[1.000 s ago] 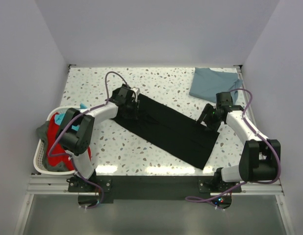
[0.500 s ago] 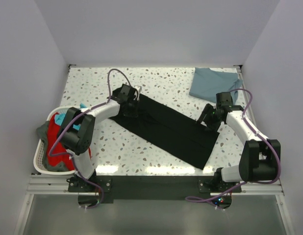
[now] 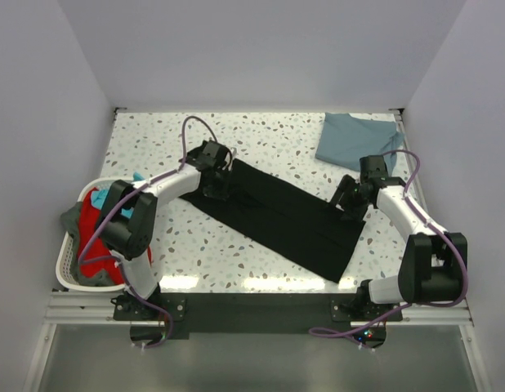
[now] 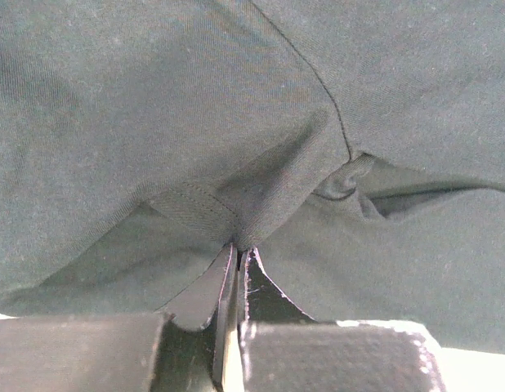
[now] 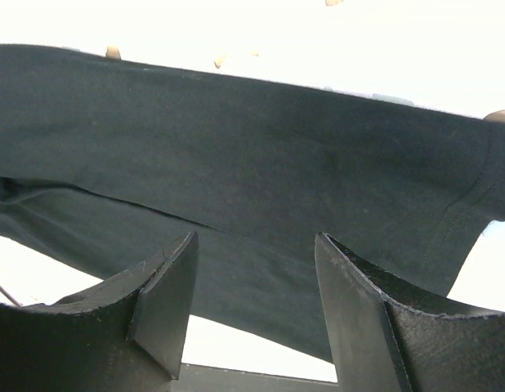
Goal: Fold and stack the t-shirts
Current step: Fold the tshirt
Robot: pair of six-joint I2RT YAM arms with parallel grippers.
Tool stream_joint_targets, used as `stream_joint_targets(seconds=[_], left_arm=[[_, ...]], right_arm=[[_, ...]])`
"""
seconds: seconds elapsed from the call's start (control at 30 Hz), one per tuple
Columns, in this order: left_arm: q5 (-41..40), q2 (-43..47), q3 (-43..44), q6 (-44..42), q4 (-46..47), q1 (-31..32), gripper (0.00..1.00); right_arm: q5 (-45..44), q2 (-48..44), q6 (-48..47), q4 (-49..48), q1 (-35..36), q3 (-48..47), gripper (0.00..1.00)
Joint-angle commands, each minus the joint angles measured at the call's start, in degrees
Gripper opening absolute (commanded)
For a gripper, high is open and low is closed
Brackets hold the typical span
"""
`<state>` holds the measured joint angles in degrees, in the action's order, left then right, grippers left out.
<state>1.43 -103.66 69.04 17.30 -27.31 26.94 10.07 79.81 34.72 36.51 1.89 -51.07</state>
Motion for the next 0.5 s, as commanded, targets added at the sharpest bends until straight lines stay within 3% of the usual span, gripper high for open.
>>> stream_joint_targets(seconds=[0.0,0.47], left_arm=[[-0.1,3.5,2.9,-1.4,-4.1,0.3,0.0],[2.2,1.4,10.5,-2.8,-12.2,0.8,0.0]], right_arm=[[1.0,-2.1,-0.3,0.1,0.2,0.6,0.63],[1.3,-2.6,-0.4,-0.1,0.3,1.8,0.63]])
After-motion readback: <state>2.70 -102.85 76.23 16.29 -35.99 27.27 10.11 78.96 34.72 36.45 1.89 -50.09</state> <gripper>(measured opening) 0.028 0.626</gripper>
